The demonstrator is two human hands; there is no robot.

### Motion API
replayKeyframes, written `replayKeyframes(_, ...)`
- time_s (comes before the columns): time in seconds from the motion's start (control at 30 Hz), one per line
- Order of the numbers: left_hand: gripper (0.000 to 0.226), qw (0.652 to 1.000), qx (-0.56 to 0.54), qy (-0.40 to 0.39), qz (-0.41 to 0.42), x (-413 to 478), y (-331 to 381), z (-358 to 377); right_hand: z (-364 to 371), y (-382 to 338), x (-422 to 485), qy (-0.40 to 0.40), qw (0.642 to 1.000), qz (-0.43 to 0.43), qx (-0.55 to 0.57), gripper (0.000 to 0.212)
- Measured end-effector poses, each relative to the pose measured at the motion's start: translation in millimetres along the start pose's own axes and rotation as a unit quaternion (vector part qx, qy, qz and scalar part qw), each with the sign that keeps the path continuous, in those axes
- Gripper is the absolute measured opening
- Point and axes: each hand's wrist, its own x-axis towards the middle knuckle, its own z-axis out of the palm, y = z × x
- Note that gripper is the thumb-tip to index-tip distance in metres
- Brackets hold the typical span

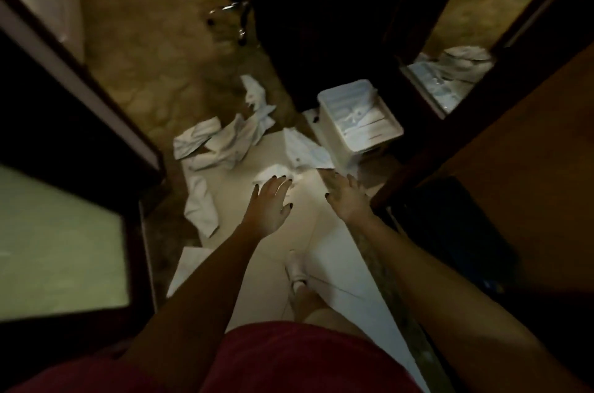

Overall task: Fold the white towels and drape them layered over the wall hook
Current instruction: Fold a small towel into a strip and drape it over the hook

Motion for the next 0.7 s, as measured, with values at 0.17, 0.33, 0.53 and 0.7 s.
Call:
replayKeyframes(0.17,0.062,0.987,-0.029,-0.017,-0.159,-38.9,-67.6,15.4,48.1,-56.2,46.0,-0.106,0.991,-0.07,-0.051,0.061)
replayKeyframes(0.33,0.06,0.949,-0.08,-0.025,-0.303,-73.6,-124.9,25.0,98.7,-101.3,87.6,-0.219,0.964,-0.126,-0.082,0.062)
replayKeyframes(0.53,0.06,0.91,-0.137,-0.016,-0.392,-78.1,-187.8,46.8,173.2,-136.6,138.9,-0.291,0.935,-0.158,-0.123,0.062)
replayKeyframes(0.7,0.059,0.889,-0.171,-0.042,-0.422,-67.4,-255.6,102.7,263.1,-142.7,188.0,-0.326,0.911,-0.186,-0.169,0.063)
